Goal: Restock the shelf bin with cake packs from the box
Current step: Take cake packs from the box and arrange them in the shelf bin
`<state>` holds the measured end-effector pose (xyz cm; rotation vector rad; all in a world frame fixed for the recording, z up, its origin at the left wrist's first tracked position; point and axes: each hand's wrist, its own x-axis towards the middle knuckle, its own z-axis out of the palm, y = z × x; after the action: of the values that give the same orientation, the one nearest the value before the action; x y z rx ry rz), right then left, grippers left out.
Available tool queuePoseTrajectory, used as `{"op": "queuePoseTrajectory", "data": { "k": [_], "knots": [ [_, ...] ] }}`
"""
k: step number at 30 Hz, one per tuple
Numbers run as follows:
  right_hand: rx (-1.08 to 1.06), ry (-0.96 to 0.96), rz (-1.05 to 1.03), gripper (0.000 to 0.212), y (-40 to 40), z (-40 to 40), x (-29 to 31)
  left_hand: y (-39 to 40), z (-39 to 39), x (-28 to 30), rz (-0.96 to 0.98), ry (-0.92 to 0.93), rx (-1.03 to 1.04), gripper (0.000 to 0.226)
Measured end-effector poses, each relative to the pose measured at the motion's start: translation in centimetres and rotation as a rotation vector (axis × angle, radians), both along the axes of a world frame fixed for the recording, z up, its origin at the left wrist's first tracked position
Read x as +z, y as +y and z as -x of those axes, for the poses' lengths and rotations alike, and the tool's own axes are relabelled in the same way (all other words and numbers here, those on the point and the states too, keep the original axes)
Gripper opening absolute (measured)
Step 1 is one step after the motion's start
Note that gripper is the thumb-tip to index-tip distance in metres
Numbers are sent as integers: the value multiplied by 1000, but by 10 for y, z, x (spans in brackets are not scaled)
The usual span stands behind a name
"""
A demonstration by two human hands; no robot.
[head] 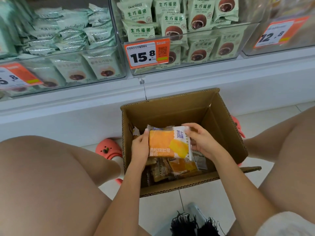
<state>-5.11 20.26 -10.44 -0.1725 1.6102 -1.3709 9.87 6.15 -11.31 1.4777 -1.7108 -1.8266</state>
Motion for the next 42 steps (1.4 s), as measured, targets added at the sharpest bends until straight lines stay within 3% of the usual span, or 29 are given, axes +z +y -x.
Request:
{"op": "queuePoseTrajectory", "data": {
  "k": [3,7,12,16,20,24,29,31,33,38,42],
  "knots": [
    [-95,-132,-64,26,-3,-9,-4,0,0,-2,231,-34,23,49],
    [-103,-55,-141,19,-3,-19,-9,7,0,5,556,-178,14,41],
    [-183,30,-163,22,-13,-28,-6,13,6,25,704,-137,93,39],
    [-232,-91,-22,29,-11,-26,2,16,8,47,860,-55,-4,46],
    [-97,-190,187,49,-9,-18,30,9,15,80,1062,87,-40,47],
    [-37,-118,305,50,-21,-9,86,-7,24,126,1194,201,-33,45],
    [-160,94,457,23,-34,23,174,-31,39,210,1353,316,-30,48],
    [-186,184,532,32,-38,38,219,-42,47,247,1385,337,-25,53],
    [-198,265,589,47,-40,53,265,-54,55,283,1461,305,4,54],
    [-291,456,648,17,-53,97,372,-83,92,372,1684,267,182,32],
    [-340,688,654,21,-74,137,459,-103,136,422,1860,198,153,30]
  ]
}}
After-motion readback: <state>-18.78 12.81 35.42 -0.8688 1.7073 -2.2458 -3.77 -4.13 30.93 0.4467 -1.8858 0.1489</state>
